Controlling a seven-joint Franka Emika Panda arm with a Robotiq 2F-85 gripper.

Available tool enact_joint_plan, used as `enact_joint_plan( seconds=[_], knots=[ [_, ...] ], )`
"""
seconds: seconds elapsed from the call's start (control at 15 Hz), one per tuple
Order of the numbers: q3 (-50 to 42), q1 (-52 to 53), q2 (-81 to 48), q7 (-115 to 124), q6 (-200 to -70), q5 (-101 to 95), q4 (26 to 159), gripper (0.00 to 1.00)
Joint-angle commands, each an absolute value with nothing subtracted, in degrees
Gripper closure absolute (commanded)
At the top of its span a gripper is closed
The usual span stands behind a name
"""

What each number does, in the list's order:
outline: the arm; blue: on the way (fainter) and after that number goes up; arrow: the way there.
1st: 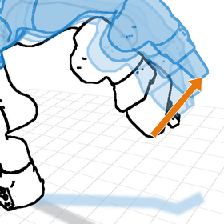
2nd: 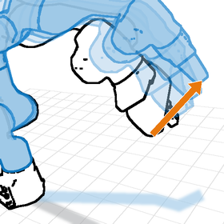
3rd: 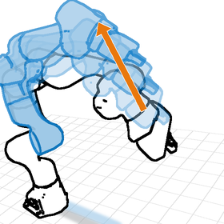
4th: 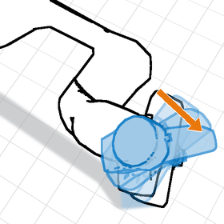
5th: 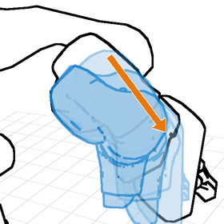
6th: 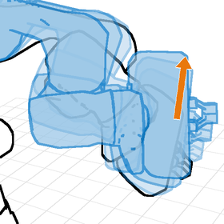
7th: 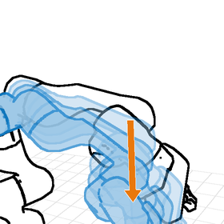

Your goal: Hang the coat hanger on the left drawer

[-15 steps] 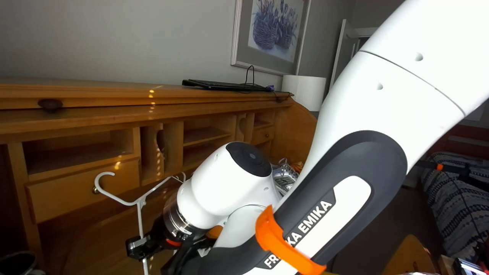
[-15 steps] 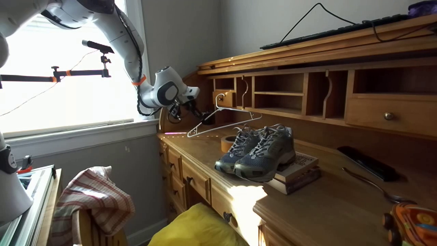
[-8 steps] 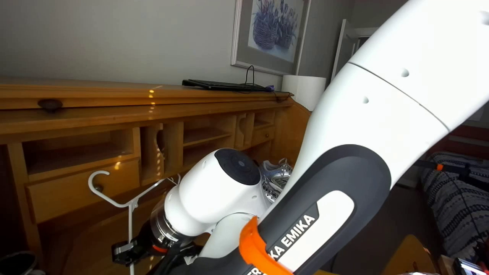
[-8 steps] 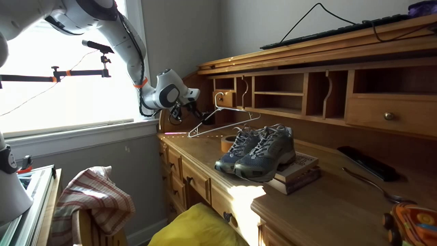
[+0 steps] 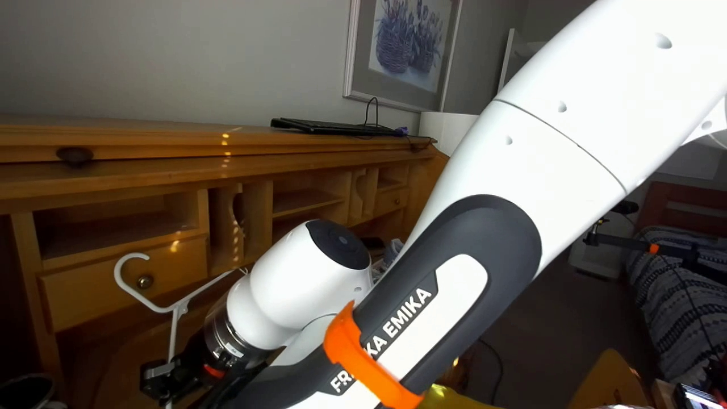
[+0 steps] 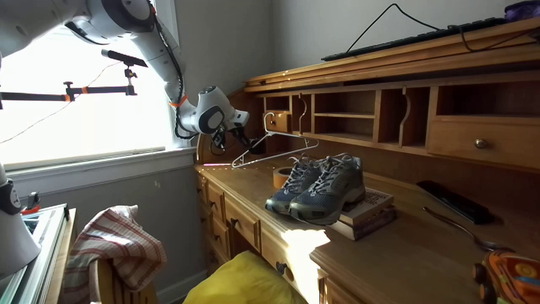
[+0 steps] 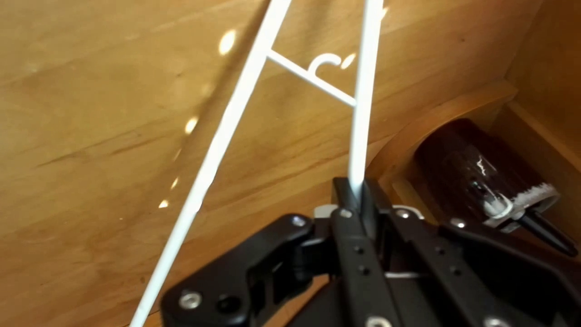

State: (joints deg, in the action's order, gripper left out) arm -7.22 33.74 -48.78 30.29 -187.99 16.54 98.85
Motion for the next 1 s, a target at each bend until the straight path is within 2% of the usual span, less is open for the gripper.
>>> enact_joint_plan(
  seconds=[0.0, 0.93],
  knots=[
    [-0.27, 27.58, -50.26, 26.66, -184.90, 17.66, 94.83, 0.98],
    [6.93, 20.23, -51.40, 26.48, -177.30, 17.92, 92.02, 0.98]
  ],
)
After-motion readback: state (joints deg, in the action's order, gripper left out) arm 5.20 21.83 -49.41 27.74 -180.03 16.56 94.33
